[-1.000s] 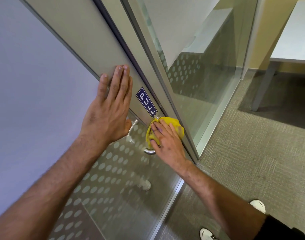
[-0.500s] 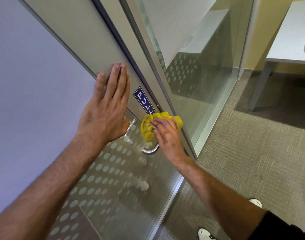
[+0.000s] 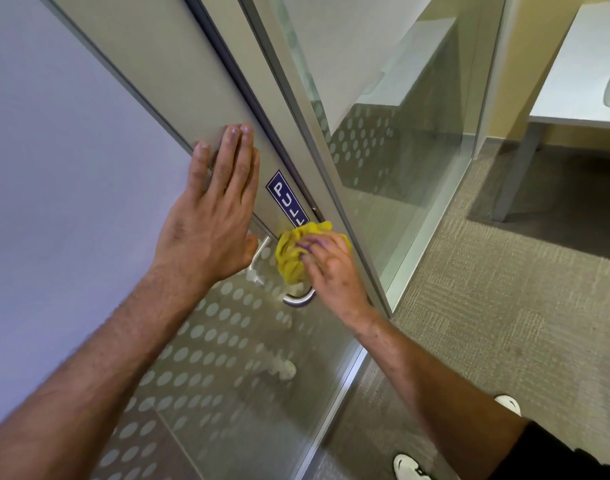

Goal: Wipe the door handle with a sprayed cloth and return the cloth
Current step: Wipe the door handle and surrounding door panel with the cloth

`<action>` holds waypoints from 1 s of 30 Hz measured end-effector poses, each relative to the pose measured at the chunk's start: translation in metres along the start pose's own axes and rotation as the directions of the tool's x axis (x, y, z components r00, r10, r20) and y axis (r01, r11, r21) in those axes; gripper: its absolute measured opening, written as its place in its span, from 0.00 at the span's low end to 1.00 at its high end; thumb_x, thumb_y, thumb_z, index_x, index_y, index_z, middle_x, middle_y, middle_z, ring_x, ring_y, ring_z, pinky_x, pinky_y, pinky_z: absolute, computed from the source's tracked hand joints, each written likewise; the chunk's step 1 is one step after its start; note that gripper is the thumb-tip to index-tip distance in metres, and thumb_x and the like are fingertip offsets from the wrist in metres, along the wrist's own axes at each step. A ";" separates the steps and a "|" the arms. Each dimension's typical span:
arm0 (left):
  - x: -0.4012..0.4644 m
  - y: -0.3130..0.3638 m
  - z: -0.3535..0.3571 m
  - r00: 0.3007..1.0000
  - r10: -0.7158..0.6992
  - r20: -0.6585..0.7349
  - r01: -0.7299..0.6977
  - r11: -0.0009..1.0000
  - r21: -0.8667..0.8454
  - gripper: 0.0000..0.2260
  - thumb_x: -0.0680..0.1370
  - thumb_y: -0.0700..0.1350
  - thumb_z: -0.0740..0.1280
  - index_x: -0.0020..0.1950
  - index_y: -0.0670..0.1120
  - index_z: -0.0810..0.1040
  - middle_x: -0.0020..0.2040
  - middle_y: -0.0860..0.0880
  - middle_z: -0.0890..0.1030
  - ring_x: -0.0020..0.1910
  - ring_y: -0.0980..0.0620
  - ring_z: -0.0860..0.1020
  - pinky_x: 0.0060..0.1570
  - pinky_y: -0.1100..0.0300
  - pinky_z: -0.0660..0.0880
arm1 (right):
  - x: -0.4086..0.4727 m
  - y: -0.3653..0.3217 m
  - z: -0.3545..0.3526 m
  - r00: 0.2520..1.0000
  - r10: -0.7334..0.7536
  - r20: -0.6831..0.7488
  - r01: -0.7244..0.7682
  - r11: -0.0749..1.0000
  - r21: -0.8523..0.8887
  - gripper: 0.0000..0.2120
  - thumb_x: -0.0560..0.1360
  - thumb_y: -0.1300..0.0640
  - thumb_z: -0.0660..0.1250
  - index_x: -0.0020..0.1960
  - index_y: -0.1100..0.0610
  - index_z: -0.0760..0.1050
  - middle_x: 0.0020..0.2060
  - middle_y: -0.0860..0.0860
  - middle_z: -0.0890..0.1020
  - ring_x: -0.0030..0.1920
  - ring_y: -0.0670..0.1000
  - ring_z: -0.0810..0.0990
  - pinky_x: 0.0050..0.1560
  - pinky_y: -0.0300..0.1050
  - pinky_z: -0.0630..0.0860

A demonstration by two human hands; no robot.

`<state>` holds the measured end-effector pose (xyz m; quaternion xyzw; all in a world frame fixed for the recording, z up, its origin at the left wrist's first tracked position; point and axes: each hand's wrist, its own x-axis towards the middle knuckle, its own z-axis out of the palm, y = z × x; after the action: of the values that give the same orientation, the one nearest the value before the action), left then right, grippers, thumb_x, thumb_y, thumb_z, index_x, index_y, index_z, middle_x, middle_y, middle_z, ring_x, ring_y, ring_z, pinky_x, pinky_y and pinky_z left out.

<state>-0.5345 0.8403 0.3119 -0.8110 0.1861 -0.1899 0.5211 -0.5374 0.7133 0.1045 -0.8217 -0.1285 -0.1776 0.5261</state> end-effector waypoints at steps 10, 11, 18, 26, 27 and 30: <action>0.000 0.000 0.002 1.000 0.015 0.006 -0.015 0.999 0.033 0.48 0.75 0.67 0.51 0.84 0.33 0.49 0.84 0.31 0.46 0.85 0.34 0.51 0.81 0.37 0.49 | -0.016 0.004 0.007 0.705 0.677 0.211 -0.633 0.467 0.617 0.25 0.83 0.45 0.55 0.79 0.49 0.60 0.73 0.50 0.71 0.67 0.44 0.71 0.61 0.27 0.66; 0.000 0.001 0.001 1.000 0.016 0.007 -0.016 0.999 0.032 0.48 0.75 0.67 0.51 0.84 0.33 0.49 0.84 0.31 0.46 0.85 0.34 0.50 0.81 0.37 0.49 | -0.017 -0.001 0.009 0.631 0.729 0.265 -0.647 0.307 0.698 0.25 0.83 0.44 0.54 0.78 0.49 0.60 0.73 0.49 0.71 0.67 0.45 0.71 0.64 0.33 0.66; 0.001 0.001 0.005 1.000 0.004 0.000 -0.004 1.000 0.016 0.48 0.75 0.65 0.52 0.84 0.32 0.47 0.84 0.30 0.45 0.85 0.33 0.49 0.80 0.36 0.43 | -0.051 -0.013 0.021 0.473 0.635 0.610 -0.547 -0.330 0.769 0.21 0.83 0.39 0.51 0.55 0.39 0.84 0.61 0.52 0.84 0.61 0.55 0.83 0.60 0.55 0.79; 0.000 0.002 0.011 1.000 -0.007 -0.030 0.007 1.000 -0.010 0.48 0.76 0.65 0.54 0.83 0.31 0.46 0.84 0.30 0.44 0.85 0.33 0.48 0.80 0.35 0.38 | -0.062 -0.007 0.002 0.434 0.853 0.291 -0.584 0.020 0.812 0.18 0.84 0.46 0.52 0.58 0.51 0.79 0.47 0.51 0.88 0.46 0.46 0.87 0.47 0.47 0.82; 0.000 0.002 0.011 1.000 -0.007 -0.027 0.007 1.000 -0.017 0.48 0.76 0.64 0.54 0.83 0.31 0.46 0.84 0.30 0.44 0.85 0.33 0.47 0.80 0.35 0.37 | -0.056 -0.011 -0.002 0.465 0.874 0.143 -0.531 0.146 0.835 0.16 0.85 0.48 0.53 0.54 0.50 0.79 0.47 0.49 0.88 0.45 0.44 0.86 0.49 0.45 0.80; 0.000 0.003 0.012 1.000 -0.009 -0.024 0.008 0.999 -0.041 0.49 0.76 0.64 0.55 0.83 0.31 0.45 0.84 0.30 0.43 0.85 0.33 0.46 0.80 0.36 0.36 | -0.027 -0.033 -0.015 0.694 0.708 -0.127 -0.360 0.494 0.792 0.13 0.84 0.50 0.53 0.53 0.43 0.76 0.46 0.34 0.84 0.47 0.33 0.80 0.50 0.30 0.73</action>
<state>-0.5291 0.8482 0.3044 -0.8199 0.1927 -0.1982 0.5014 -0.5776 0.7130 0.1256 -0.4828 0.2049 -0.1147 0.8437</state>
